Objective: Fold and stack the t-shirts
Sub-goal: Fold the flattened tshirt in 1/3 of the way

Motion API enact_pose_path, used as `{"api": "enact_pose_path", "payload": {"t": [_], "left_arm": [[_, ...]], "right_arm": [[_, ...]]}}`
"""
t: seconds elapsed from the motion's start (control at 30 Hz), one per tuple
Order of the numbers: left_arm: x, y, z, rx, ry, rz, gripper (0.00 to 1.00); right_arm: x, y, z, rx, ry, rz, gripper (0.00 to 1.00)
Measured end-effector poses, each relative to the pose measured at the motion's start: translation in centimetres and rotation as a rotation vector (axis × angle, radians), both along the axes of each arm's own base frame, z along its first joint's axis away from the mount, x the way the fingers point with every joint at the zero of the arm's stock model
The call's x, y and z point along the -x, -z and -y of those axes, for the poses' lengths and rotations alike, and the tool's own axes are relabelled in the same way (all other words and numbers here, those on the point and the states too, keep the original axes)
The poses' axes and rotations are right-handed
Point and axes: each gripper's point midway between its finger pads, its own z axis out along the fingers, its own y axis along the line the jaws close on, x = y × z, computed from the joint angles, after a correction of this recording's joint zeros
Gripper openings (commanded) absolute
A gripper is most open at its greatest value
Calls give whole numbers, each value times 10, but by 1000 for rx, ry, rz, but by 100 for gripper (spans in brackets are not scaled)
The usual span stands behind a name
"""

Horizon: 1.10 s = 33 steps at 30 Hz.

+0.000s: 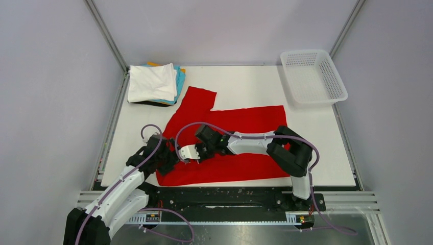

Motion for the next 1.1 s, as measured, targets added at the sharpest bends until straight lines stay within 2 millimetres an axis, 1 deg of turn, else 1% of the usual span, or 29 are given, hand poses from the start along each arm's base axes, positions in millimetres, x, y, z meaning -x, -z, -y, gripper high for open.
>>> {"api": "enact_pose_path", "payload": {"t": [0.2,0.33,0.43,0.5,0.7,0.87,0.97,1.07,1.1], "left_arm": [[0,0,-1,-4,-3,2,99],[1,1,-3,-15,-9,-2,99],[1,2,-4,-19,-11,-4,99],[2,2,-4,-20,-11,-5,99],[2,2,-5,-23,-13,-7,99],[2,2,-5,-25,-13,-9,99],[2,3,-5,-26,-14,-10,99],[2,3,-5,-28,-15,-15,99],[2,3,-6,-30,-15,-17,99]], "right_arm": [[-10,0,-3,-14,94,6,0],[-22,-5,-5,-41,194,17,0],[-30,-6,-2,-54,275,5,0],[-35,-6,1,-62,326,-16,0],[-61,-7,22,-77,523,-64,0],[-73,-10,37,-103,675,-120,0],[-79,-11,43,-119,770,-150,3],[-81,-12,46,-136,845,-182,6],[-80,-12,46,-140,862,-190,10]]}}
